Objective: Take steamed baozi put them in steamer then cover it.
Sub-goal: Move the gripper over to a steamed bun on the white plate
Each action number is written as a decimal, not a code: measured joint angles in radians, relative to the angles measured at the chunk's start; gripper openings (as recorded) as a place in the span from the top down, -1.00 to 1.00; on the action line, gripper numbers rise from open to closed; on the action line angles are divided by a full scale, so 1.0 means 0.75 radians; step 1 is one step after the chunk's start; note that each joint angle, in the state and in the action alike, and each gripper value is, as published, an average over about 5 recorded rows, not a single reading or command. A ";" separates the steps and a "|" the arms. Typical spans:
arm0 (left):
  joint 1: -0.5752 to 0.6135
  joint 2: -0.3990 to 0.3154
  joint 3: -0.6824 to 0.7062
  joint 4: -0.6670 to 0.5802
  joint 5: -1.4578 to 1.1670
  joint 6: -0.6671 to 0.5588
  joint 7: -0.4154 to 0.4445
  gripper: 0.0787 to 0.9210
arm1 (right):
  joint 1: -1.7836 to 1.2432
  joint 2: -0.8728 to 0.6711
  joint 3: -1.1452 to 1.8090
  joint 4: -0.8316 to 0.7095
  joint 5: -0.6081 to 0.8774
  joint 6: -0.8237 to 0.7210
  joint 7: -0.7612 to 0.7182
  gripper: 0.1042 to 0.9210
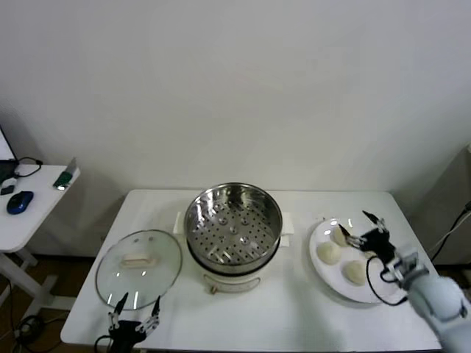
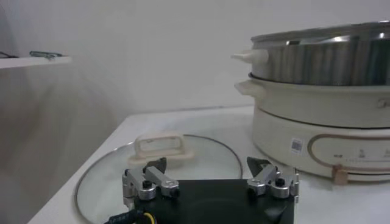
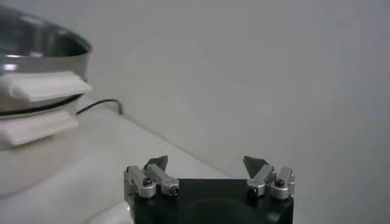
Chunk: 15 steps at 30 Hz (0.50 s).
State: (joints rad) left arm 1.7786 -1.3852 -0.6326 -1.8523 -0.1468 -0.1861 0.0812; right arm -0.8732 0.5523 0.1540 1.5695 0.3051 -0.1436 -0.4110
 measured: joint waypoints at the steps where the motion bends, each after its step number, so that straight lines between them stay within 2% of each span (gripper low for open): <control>1: 0.002 0.000 0.000 -0.002 0.001 -0.002 0.000 -0.77 | 0.088 -0.029 -0.077 -0.032 -0.023 0.010 -0.068 -0.76; 9: 0.011 -0.006 0.000 -0.001 0.012 -0.017 0.003 -0.77 | 0.796 -0.121 -0.772 -0.308 -0.133 0.150 -0.553 -0.76; 15: 0.014 -0.014 0.002 0.001 0.027 -0.032 0.009 -0.77 | 1.237 -0.069 -1.236 -0.492 -0.141 0.198 -0.774 -0.76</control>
State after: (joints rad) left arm 1.7893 -1.3961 -0.6312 -1.8513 -0.1265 -0.2099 0.0878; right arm 0.0544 0.5003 -0.7728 1.2003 0.1992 0.0048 -0.9918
